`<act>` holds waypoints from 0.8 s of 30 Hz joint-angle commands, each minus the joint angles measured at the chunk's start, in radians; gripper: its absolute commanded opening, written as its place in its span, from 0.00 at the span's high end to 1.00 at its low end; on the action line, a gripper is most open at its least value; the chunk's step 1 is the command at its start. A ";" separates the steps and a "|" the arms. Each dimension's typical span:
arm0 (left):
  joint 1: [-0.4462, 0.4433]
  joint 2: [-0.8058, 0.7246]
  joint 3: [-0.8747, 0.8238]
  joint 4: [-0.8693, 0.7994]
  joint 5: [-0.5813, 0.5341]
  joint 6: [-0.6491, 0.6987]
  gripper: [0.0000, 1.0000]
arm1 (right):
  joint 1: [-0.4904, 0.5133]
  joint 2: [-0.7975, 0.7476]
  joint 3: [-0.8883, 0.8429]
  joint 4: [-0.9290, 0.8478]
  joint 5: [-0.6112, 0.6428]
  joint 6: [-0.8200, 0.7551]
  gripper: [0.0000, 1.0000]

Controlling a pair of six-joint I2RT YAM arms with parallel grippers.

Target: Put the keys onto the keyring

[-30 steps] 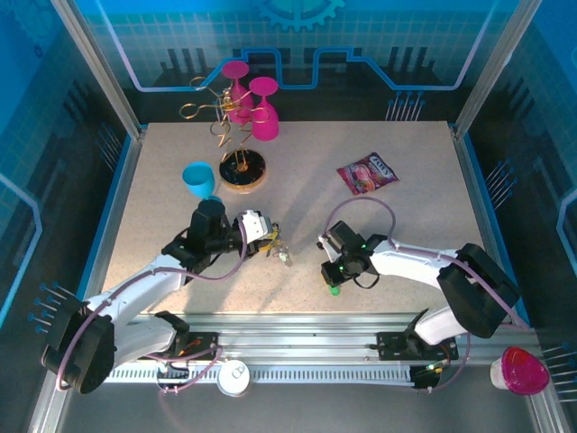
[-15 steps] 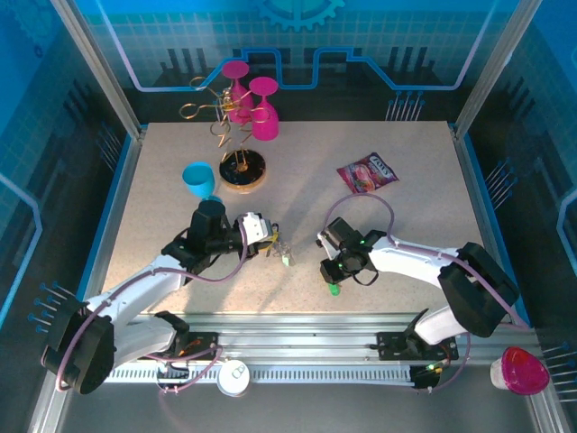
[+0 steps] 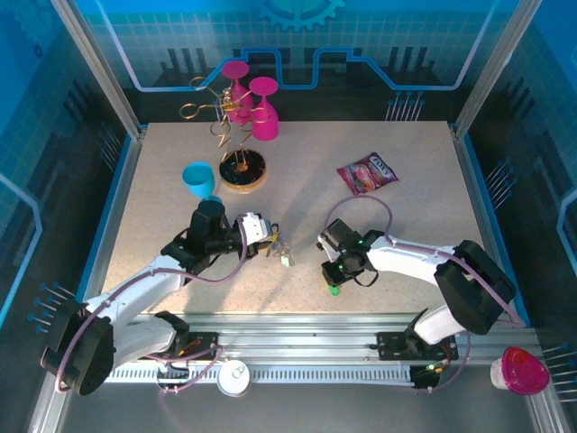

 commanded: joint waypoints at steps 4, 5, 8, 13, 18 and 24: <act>-0.008 -0.022 -0.003 -0.013 0.031 0.027 1.00 | -0.007 -0.003 0.032 -0.034 -0.020 -0.002 0.83; -0.008 -0.021 -0.003 -0.015 0.033 0.027 1.00 | -0.007 -0.001 0.033 -0.035 -0.021 -0.001 0.84; -0.008 -0.021 -0.002 -0.016 0.033 0.027 1.00 | -0.006 0.000 0.036 -0.033 -0.028 -0.002 0.86; -0.008 -0.023 -0.002 -0.020 0.033 0.029 1.00 | -0.006 0.009 0.034 -0.033 -0.034 -0.002 0.89; -0.008 -0.024 -0.002 -0.019 0.033 0.030 1.00 | -0.007 0.008 0.034 -0.030 -0.041 -0.004 0.95; -0.008 -0.027 -0.003 -0.018 0.038 0.029 1.00 | -0.010 -0.015 0.023 -0.016 -0.058 -0.012 1.00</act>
